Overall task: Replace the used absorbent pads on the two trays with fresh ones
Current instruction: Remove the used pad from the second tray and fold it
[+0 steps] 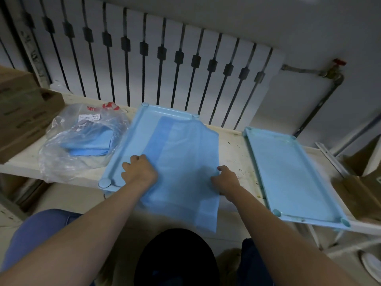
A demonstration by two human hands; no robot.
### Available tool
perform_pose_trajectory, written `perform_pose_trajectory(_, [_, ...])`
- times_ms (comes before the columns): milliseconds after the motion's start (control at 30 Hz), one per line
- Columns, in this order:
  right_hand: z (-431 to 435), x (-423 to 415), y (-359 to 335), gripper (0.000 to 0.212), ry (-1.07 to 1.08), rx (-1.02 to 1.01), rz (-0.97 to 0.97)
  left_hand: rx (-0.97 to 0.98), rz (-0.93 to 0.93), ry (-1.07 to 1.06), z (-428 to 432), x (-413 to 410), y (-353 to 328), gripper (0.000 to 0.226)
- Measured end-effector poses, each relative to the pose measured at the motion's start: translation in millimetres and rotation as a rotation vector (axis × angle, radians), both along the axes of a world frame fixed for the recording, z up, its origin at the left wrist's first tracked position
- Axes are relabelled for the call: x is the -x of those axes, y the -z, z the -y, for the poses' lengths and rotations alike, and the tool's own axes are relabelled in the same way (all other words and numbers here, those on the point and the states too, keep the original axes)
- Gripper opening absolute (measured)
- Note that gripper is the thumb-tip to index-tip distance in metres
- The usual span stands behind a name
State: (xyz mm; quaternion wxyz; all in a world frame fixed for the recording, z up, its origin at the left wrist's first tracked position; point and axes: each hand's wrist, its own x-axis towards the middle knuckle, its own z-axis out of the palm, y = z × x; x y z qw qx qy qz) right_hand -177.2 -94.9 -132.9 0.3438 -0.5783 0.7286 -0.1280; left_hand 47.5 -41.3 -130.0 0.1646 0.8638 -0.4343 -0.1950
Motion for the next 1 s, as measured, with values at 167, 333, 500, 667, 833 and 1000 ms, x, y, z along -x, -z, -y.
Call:
perform_pose_trajectory(167, [-1.5, -0.8, 0.1, 0.063, 0.122, -0.028, 0.132, -0.081, -0.079, -0.083, 3.7, 5.9, 4.4, 0.046])
perform_pose_trajectory(333, [0.6, -0.1, 1.7, 0.023, 0.168, -0.063, 0.265, -0.193, 0.081, -0.006, 4.6, 7.5, -0.2, 0.039])
perform_pose_trajectory(500, [-3.0, 2.0, -9.5, 0.017, 0.188, -0.158, 0.537, 0.021, -0.049, 0.007, 8.6, 15.1, -12.9, 0.04])
perform_pose_trajectory(667, [3.2, 6.2, -42.9, 0.041, 0.084, 0.14, 0.625, 0.196, 0.037, 0.199, 28.2, 31.6, -33.8, 0.061])
perform_pose_trajectory(833, [-0.4, 40.2, -81.0, 0.05, 0.095, 0.559, 0.502, 0.367, 0.078, 0.365, 62.3, 69.4, -60.2, 0.055])
perform_pose_trajectory(1000, [-6.0, 68.1, -79.1, 0.052, 0.304, 0.452, 0.468, 0.582, 0.181, 0.488, 97.0, 95.0, -82.4, 0.052])
